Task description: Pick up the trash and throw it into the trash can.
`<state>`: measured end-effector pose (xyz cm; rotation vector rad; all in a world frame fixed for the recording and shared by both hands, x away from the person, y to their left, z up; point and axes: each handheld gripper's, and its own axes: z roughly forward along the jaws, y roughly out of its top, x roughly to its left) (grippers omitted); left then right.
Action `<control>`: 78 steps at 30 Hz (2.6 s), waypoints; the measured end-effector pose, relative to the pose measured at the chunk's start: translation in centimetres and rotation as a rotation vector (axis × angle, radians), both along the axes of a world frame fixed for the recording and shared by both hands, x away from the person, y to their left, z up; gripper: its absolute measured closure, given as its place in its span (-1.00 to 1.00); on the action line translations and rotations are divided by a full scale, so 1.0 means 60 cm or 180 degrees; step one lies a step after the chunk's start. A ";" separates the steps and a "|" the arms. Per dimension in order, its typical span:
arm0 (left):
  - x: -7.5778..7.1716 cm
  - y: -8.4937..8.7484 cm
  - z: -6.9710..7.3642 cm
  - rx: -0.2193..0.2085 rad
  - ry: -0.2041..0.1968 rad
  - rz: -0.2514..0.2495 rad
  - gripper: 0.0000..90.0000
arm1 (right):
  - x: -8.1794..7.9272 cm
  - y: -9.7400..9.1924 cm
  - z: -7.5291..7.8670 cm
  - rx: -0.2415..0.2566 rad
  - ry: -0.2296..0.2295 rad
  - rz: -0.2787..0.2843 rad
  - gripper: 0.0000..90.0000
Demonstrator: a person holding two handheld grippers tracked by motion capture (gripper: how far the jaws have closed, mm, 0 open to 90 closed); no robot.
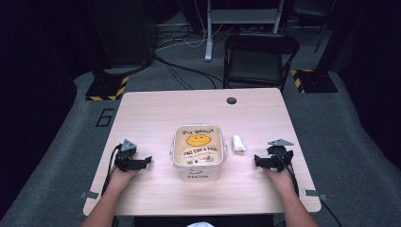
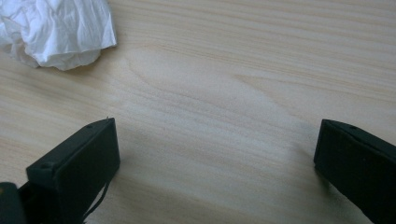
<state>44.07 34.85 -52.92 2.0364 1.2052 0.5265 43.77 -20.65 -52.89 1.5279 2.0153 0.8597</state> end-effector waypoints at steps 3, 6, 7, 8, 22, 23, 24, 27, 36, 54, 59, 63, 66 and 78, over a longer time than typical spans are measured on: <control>0.000 0.000 0.000 -0.0017 -0.0001 0.0007 -0.67 | -0.001 0.001 0.000 -0.0006 -0.0006 -0.0004 -0.99; 0.000 0.000 0.000 -0.0016 -0.0001 0.0004 -0.67 | -0.002 0.001 0.003 0.0014 0.0039 -0.0006 -0.93; 0.000 0.000 0.000 -0.0014 0.0000 0.0006 -0.67 | -0.002 0.000 0.004 0.0005 0.0034 0.0010 -0.93; 0.000 0.000 0.000 -0.0004 0.0004 0.0002 -0.67 | -0.002 0.000 0.004 0.0009 0.0037 0.0008 -0.92; 0.002 0.000 0.000 -0.0013 -0.0007 -0.0011 -0.67 | -0.008 -0.001 0.002 0.0013 -0.0090 -0.0039 -0.76; 0.002 0.000 0.000 -0.0013 -0.0007 -0.0011 -0.67 | -0.008 -0.001 0.002 0.0013 -0.0090 -0.0039 -0.76; 0.002 0.000 0.000 -0.0011 -0.0006 -0.0012 -0.67 | -0.009 -0.002 0.003 0.0008 -0.0081 -0.0047 -0.73; 0.001 0.000 0.000 -0.0014 0.0000 -0.0010 -0.67 | -0.009 -0.006 0.005 0.0024 -0.0068 -0.0039 -0.64; 0.002 0.000 0.000 -0.0011 -0.0006 -0.0011 -0.67 | -0.012 -0.007 0.015 -0.0005 0.0063 -0.0032 -0.41; 0.002 0.000 0.000 -0.0005 -0.0008 -0.0017 -0.67 | -0.030 0.005 0.061 -0.0024 0.0013 0.0213 -0.26; 0.001 0.000 0.000 -0.0018 0.0005 -0.0011 -0.67 | -0.037 0.012 0.079 -0.0144 -0.0024 0.0293 -0.21; 0.001 0.000 0.000 -0.0018 0.0005 -0.0013 -0.67 | -0.040 0.015 0.090 -0.0174 -0.0041 0.0332 -0.21; 0.001 0.000 0.000 -0.0016 0.0000 -0.0010 -0.67 | -0.039 0.015 0.102 -0.0057 -0.0031 0.0347 -0.21; 0.001 0.000 0.000 -0.0018 0.0005 -0.0012 -0.67 | -0.029 0.030 0.138 -0.0012 -0.0079 0.0467 -0.16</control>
